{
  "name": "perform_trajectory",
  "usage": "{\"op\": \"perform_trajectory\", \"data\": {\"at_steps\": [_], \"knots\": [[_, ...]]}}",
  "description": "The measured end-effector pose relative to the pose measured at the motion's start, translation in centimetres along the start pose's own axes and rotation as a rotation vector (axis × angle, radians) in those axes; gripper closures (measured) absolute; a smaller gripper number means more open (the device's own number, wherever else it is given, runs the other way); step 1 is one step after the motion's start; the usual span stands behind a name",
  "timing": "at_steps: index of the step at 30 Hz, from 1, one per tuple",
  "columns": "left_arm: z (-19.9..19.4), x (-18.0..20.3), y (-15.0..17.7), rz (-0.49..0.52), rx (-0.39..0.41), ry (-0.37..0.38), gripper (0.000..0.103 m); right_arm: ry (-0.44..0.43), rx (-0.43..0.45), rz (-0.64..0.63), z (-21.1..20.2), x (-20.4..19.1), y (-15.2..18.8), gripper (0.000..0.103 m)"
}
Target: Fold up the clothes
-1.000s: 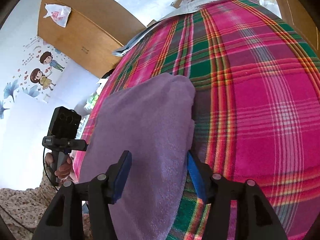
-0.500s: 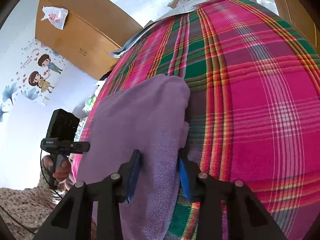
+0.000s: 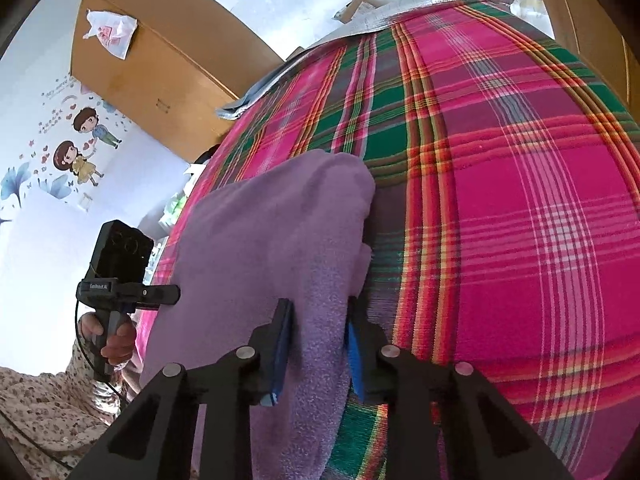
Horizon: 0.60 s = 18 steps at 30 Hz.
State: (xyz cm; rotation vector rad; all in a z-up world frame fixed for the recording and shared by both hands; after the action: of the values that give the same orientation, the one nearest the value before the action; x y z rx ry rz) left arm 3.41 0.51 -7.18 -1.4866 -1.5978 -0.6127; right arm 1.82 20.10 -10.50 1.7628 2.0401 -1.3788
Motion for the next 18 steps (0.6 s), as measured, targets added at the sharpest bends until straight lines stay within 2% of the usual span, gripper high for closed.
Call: {"op": "perform_trajectory", "data": {"at_steps": [18], "knots": [[1.1, 1.3, -0.3, -0.002, 0.039, -0.007, 0.064, 0.058, 0.050, 0.047, -0.2, -1.0, -0.4, 0.085]]}}
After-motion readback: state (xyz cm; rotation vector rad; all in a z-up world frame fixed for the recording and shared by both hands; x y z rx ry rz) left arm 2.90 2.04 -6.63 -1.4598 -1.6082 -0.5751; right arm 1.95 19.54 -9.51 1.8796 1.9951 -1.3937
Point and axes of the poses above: each gripper's, at about its wrist camera, not at the fingertips, and z roughly the way its jaws point, x to its right, y to its underside, the point moved 9 cm from there along z, roughly the way its jaws point, and after that the axes turned 8 degrees about x, right-handed, at the moved point
